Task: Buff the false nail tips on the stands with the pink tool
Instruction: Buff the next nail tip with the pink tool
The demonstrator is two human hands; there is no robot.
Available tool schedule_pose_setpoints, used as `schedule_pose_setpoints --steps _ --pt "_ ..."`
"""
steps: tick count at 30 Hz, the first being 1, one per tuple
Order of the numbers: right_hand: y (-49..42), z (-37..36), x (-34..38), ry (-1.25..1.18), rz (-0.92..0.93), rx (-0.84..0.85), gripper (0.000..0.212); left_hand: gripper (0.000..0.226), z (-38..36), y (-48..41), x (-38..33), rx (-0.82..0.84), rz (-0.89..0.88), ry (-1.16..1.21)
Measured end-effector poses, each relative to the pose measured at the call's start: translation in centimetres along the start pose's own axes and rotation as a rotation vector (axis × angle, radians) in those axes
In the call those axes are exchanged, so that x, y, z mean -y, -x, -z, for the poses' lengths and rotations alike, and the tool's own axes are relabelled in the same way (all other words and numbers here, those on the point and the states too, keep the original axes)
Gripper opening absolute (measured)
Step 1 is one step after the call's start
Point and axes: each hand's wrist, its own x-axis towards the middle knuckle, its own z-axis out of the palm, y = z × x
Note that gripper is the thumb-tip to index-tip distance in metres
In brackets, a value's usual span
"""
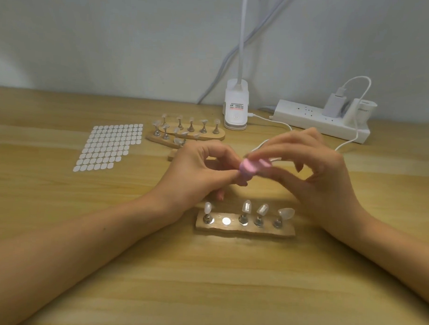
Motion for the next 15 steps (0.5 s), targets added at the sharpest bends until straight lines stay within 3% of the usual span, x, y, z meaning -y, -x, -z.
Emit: schedule_pose_setpoints --steps 2,6,9,12,15 --pt "-0.10 0.14 -0.19 -0.025 -0.053 -0.014 0.015 0.021 0.00 0.04 0.04 0.002 -0.001 0.018" --pt "0.10 -0.31 -0.06 0.030 0.038 0.021 0.017 0.020 0.04 0.06 0.02 0.011 0.001 0.009" --pt "-0.11 -0.09 -0.29 -0.030 -0.050 -0.018 0.016 0.020 0.15 -0.01 0.16 0.008 0.032 0.023" --pt "0.02 -0.27 -0.10 0.020 0.034 0.017 0.017 0.020 0.06 0.01 0.11 0.030 0.017 0.010" --pt "-0.07 -0.28 -0.26 -0.012 -0.031 -0.016 0.015 0.022 0.03 -0.01 0.15 0.025 0.019 0.017"
